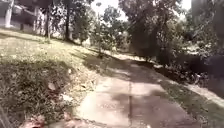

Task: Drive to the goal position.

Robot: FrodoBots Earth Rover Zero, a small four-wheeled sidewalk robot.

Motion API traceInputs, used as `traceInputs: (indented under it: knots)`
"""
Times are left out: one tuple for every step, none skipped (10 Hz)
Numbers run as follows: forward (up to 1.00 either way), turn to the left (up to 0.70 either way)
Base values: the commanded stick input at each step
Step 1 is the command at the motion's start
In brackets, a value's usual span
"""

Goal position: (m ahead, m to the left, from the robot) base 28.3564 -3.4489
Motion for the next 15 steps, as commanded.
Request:
traceInputs:
  knots:
    - [1.0,0.0]
    - [1.0,0.0]
    - [1.0,0.0]
    - [1.0,0.0]
    - [1.0,0.0]
    - [1.0,0.0]
    - [1.0,0.0]
    - [0.63,0.0]
    - [0.2,0.0]
    - [0.0,0.0]
    - [0.0,0.0]
    - [0.0,0.0]
    - [0.0,0.0]
    - [0.0,-1.0]
    - [0.0,-1.0]
